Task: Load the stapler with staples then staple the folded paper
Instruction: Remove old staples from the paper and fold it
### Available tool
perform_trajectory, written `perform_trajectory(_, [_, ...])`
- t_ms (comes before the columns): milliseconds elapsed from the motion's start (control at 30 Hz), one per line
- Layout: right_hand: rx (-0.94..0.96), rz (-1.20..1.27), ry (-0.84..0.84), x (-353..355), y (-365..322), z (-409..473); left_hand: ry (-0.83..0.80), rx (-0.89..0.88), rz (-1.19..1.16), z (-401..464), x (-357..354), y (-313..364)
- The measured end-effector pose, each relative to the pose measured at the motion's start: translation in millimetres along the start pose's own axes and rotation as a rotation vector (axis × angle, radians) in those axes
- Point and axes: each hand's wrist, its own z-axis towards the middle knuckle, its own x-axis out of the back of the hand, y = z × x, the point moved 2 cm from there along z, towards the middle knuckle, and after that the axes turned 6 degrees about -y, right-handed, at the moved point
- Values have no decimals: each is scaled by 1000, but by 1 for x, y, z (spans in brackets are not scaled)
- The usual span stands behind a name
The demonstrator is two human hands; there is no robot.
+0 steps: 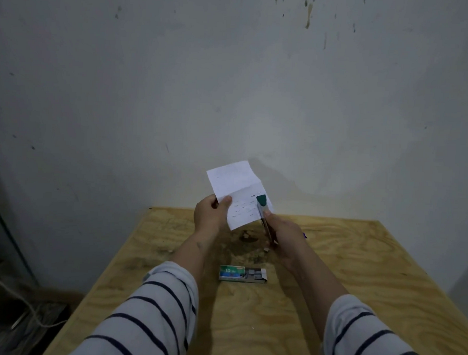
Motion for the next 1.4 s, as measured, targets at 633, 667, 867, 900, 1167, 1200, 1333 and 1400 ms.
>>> perform_trajectory(633, [-22, -686, 479, 97, 14, 61, 66, 137, 959, 31, -5, -92])
perform_trajectory(667, [-35, -701, 483, 100, 16, 64, 85, 94, 989, 28, -5, -94])
perform_trajectory(867, [-117, -769, 507, 100, 27, 73, 76, -27, 950, 30, -4, -99])
perform_trajectory(900, [-120, -776, 509, 98, 28, 73, 74, -38, 947, 29, -4, -98])
perform_trajectory(1167, [-88, -878, 428, 85, 29, 70, -22, -68, 1028, 25, -4, -97])
perform_trajectory(1200, [-66, -916, 447, 83, 28, 69, -26, -70, 1027, 25, -4, -98])
perform_trajectory(1333, [187, -1180, 513, 67, 20, 62, -31, -69, 1026, 24, -3, -98])
perform_trajectory(1400, [235, -1293, 422, 55, 18, 62, -32, -70, 1024, 25, -3, -98])
